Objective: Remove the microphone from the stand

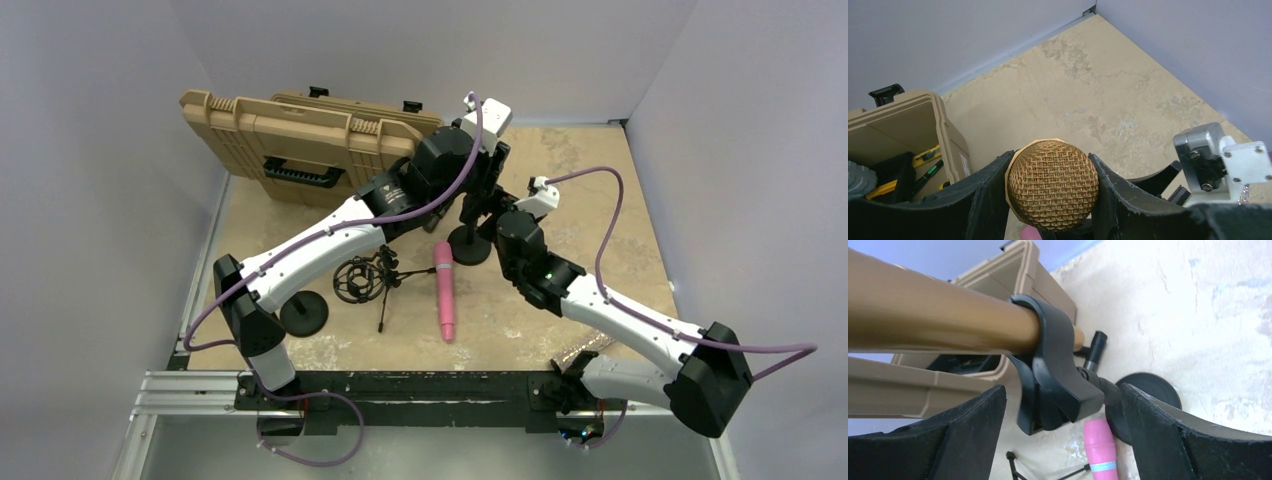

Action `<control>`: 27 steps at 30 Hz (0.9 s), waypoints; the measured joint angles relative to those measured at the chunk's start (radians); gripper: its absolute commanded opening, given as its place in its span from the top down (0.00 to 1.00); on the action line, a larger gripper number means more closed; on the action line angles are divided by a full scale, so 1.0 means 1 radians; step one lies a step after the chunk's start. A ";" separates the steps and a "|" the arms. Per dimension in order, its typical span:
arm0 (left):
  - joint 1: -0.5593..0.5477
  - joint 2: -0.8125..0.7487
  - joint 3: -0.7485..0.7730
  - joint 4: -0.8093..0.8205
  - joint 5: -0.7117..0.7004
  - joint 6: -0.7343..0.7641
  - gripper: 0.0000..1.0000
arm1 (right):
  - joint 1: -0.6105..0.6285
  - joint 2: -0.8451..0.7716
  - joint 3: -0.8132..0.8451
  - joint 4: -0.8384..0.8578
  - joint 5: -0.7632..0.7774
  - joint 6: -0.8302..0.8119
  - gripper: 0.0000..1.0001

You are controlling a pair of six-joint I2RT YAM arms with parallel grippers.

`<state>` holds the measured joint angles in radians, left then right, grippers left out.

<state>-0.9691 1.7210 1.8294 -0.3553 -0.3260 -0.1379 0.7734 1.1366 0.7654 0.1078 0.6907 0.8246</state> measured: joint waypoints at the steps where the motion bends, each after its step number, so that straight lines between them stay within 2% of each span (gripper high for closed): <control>1: 0.000 0.000 0.000 0.000 0.000 0.000 1.00 | 0.000 -0.006 0.000 0.016 0.000 -0.021 0.20; 5: 0.001 0.000 0.008 0.007 0.006 0.000 1.00 | 0.000 -0.040 -0.011 0.061 -0.009 -0.122 0.23; 9: 0.009 0.000 0.010 0.012 0.019 0.004 1.00 | 0.000 -0.067 -0.031 0.097 -0.048 -0.174 0.21; 17: 0.048 0.009 0.019 -0.001 0.071 -0.001 1.00 | -0.002 -0.049 -0.031 0.177 -0.083 -0.191 0.19; 27: 0.069 0.019 0.034 -0.008 0.124 -0.009 1.00 | -0.002 0.040 -0.031 0.193 -0.107 -0.207 0.21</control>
<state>-0.9001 1.7405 1.8629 -0.3630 -0.2020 -0.1471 0.7719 1.1770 0.7345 0.3012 0.5835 0.6178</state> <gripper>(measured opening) 0.508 0.806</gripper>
